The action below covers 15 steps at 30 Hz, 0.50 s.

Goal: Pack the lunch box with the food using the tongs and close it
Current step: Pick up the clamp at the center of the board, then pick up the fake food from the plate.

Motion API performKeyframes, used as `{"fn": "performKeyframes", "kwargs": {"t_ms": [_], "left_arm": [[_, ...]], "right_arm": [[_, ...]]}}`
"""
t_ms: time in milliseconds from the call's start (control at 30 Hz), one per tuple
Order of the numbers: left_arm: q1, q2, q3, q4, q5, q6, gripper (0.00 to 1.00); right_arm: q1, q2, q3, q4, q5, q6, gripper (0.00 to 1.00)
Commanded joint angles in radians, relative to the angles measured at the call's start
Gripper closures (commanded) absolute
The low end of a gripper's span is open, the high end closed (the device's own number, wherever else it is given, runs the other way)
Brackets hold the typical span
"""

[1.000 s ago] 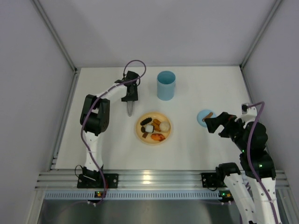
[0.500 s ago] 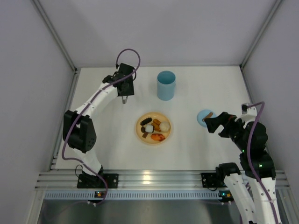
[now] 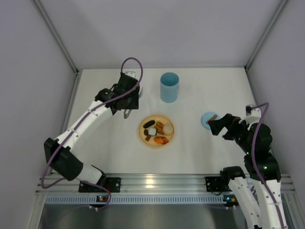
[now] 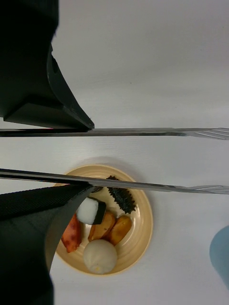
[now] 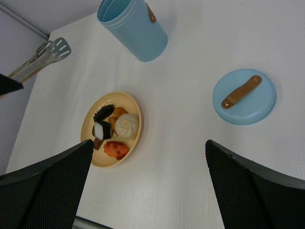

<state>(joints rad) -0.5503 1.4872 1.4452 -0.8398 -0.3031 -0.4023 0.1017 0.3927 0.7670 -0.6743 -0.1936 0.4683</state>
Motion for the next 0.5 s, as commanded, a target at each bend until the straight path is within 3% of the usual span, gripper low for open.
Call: {"fn": "performKeyframes", "kwargs": {"t_ms": [0, 467], "left_arm": [[-0.013, -0.125, -0.025, -0.053, 0.048, 0.006, 0.49], [-0.252, -0.312, -0.282, -0.117, 0.108, -0.046, 0.48]], "right_arm": [[-0.014, 0.009, 0.017, 0.032, -0.007, 0.004, 0.0], [-0.014, 0.025, 0.023, 0.038, 0.002, 0.004, 0.01]]}}
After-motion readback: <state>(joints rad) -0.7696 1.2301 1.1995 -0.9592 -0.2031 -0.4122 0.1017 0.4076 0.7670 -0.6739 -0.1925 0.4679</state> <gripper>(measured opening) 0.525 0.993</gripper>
